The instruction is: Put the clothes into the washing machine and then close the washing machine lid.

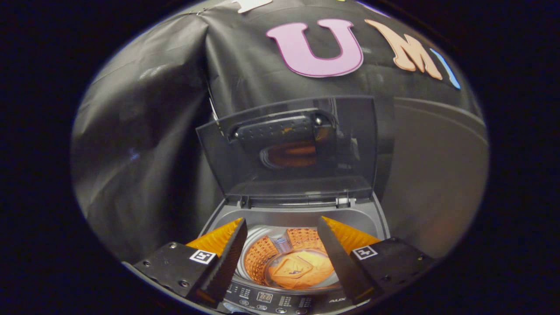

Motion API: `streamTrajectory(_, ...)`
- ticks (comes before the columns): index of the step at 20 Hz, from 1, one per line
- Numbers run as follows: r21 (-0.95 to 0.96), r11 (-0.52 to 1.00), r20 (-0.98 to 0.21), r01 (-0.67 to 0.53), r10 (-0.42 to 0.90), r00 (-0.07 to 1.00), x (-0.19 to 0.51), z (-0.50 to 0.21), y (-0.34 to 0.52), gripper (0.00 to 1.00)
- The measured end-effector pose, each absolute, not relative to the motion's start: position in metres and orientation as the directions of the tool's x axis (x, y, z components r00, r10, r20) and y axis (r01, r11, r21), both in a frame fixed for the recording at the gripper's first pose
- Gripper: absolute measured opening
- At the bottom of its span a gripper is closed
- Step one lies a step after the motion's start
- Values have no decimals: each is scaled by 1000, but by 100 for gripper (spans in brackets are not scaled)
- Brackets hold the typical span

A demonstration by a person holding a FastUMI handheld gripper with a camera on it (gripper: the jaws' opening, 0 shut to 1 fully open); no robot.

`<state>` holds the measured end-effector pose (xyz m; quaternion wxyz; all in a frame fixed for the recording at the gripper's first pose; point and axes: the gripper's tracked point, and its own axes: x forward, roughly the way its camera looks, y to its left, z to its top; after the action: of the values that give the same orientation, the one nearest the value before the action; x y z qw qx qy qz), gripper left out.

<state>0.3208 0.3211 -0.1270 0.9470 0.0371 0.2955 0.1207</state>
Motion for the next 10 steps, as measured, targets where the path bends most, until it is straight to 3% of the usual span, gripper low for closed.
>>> streamTrajectory(10, 105, 977, -455, -187, 214, 865, 369, -38, 338, 97)
